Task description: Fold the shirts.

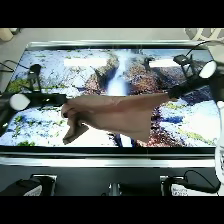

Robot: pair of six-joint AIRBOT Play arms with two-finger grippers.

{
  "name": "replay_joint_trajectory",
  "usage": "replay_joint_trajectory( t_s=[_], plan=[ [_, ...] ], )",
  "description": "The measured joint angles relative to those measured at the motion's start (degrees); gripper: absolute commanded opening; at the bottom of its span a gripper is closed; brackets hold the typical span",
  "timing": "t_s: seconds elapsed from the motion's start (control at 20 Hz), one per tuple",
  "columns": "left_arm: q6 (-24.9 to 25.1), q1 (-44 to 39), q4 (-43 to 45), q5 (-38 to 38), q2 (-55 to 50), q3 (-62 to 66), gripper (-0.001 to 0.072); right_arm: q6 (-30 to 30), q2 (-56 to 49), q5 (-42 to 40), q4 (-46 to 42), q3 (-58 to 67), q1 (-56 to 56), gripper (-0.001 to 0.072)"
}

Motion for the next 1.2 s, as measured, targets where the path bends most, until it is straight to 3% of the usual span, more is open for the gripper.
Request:
replay_joint_trajectory(
  t_s=[0.05,0.1,0.15,0.2,0.25,0.4,0.5,0.55,0.7,0.8,0.85,1.0,1.2],
  plan=[
    [-0.02,0.0,-0.26,1.4,-3.17,1.14,0.0025,1.42,-2.23,-1.64,1.42,-0.13,0.0,0.003],
    [-0.02,0.02,-0.68,2.43,-6.05,2.43,0.0063,2.71,-3.96,-3.39,3.06,-0.26,0.0,0.0136],
    [-0.02,0.04,-1.36,3.15,-8.44,3.61,0.0242,3.85,-5.57,-4.94,5.07,-0.37,0.0,0.0342],
    [-0.02,0.07,-2.08,3.54,-10.62,4.83,0.0572,4.52,-6.73,-6.51,6.86,-0.42,0.0,0.0572],
    [-0.04,0.09,-2.82,3.45,-12.15,5.95,0.0675,4.92,-7.67,-8.02,8.66,-0.37,0.0,0.0617],
    [-0.2,1.07,-2.4,-1.38,-14.25,9.97,0.0665,2.8,-8.61,-7.52,12.07,0.83,-1.75,0.0615],
    [0.17,3.19,1.66,-8.46,-13.64,12.09,0.0491,-0.66,-8.39,-2.73,13.0,1.4,-4.9,0.0554],
    [0.94,4.52,3.17,-11.96,-12.81,12.24,0.0487,-1.99,-8.26,0.2,13.51,1.4,-6.58,0.0535],
    [2.67,9.18,5.29,-19.69,-8.66,7.08,0.049,-5.01,-8.09,8.31,13.51,-1.09,-10.82,0.0535],
    [3.43,11.72,3.56,-20.63,-6.01,0.52,0.0594,-6.78,-8.07,12.31,14.38,-4.48,-11.69,0.055],
    [4.17,12.52,1.57,-20.13,-5.22,-2.51,0.0687,-7.69,-8.02,13.46,15.1,-6.25,-11.91,0.06],
    [7.85,13.75,-7.17,-15.28,-4.15,-9.42,0.0686,-9.9,-8.02,15.82,17.18,-10.16,-11.34,0.0695],
    [10.56,13.55,-16.92,-7.98,-5.11,-12.7,0.0675,-11.47,-8.02,17.03,18.32,-12.37,-9.38,0.0713]
  ],
)
